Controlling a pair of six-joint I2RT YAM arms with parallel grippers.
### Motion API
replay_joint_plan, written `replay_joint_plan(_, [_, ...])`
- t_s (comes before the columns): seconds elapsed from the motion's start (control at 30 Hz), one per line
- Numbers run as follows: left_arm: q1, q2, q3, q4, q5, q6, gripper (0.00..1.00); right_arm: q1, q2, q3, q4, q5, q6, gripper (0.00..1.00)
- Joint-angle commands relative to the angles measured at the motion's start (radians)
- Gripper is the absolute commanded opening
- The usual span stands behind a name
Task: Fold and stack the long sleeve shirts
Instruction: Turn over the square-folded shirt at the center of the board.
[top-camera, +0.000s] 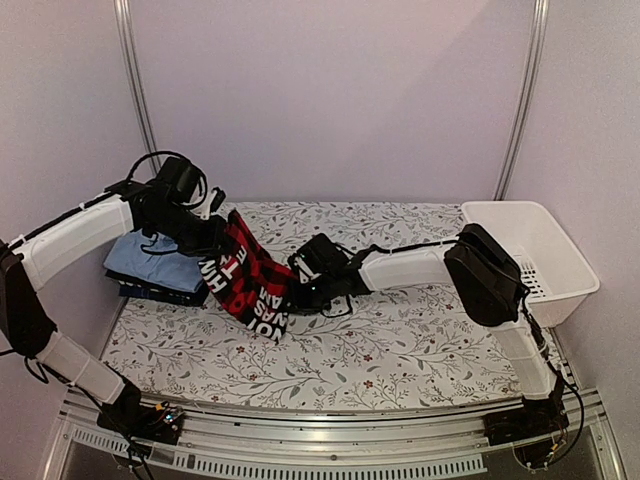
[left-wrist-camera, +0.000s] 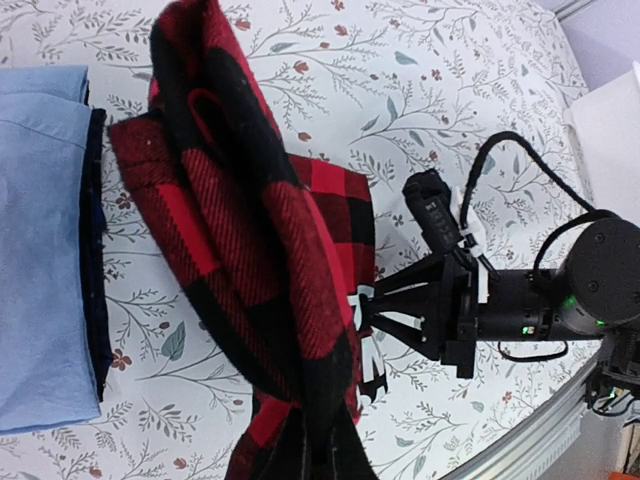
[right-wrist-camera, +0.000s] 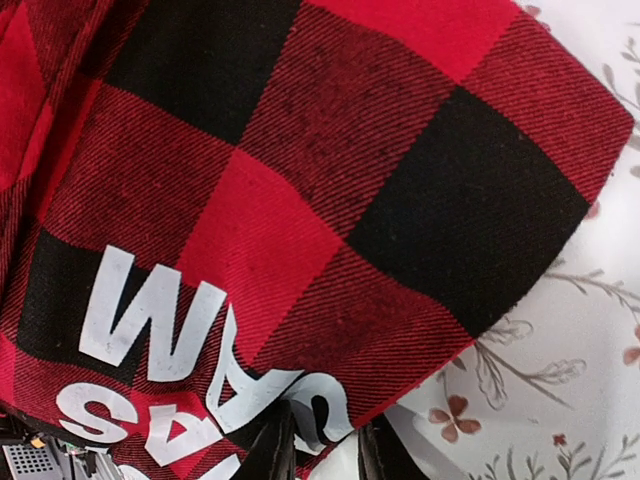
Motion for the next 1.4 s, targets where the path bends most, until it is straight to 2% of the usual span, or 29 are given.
replay_joint_plan(0.0, [0.021, 0.017, 0.035, 0.010, 0.034, 0.039, 0.00, 0.014, 0.116, 0.016, -0.022, -0.024, 0.048, 0.22])
replay_joint_plan(0.2, [0.041, 0.032, 0.051, 0.012, 0.052, 0.082, 0.00, 0.014, 0.167, 0.085, -0.014, -0.052, 0.045, 0.25])
replay_joint_plan(0.3, [0.059, 0.032, 0.049, 0.006, 0.034, 0.115, 0.00, 0.005, 0.154, 0.078, -0.047, -0.047, 0.022, 0.31])
replay_joint_plan(0.47, [0.130, 0.032, 0.030, 0.001, 0.013, 0.170, 0.00, -0.018, -0.004, -0.031, -0.063, 0.009, -0.038, 0.45])
replay_joint_plan(0.7, [0.205, 0.046, 0.050, -0.007, 0.025, 0.248, 0.00, -0.056, -0.239, -0.097, -0.128, 0.033, -0.087, 0.50])
replay_joint_plan(0.9, [0.200, 0.081, 0.135, -0.045, 0.096, 0.275, 0.00, -0.117, -0.367, -0.163, -0.175, 0.044, -0.118, 0.50])
replay_joint_plan(1.0, [0.149, 0.138, 0.256, -0.127, 0.076, 0.270, 0.00, -0.156, -0.433, -0.197, -0.188, 0.040, -0.139, 0.50])
replay_joint_plan(1.1, [0.047, 0.220, 0.400, -0.175, 0.069, 0.208, 0.00, -0.187, -0.509, -0.221, -0.204, 0.039, -0.165, 0.50])
replay_joint_plan(1.2, [-0.091, 0.354, 0.565, -0.212, 0.045, 0.091, 0.00, -0.218, -0.594, -0.254, -0.221, 0.049, -0.182, 0.51])
replay_joint_plan(1.27, [-0.221, 0.456, 0.639, -0.197, 0.042, -0.008, 0.00, -0.241, -0.651, -0.291, -0.236, 0.065, -0.188, 0.51])
replay_joint_plan(1.33, [-0.330, 0.571, 0.713, -0.155, 0.040, -0.116, 0.05, -0.266, -0.728, -0.336, -0.255, 0.095, -0.192, 0.51])
replay_joint_plan(1.37, [-0.384, 0.632, 0.748, -0.122, 0.047, -0.158, 0.11, -0.279, -0.768, -0.360, -0.272, 0.118, -0.192, 0.52])
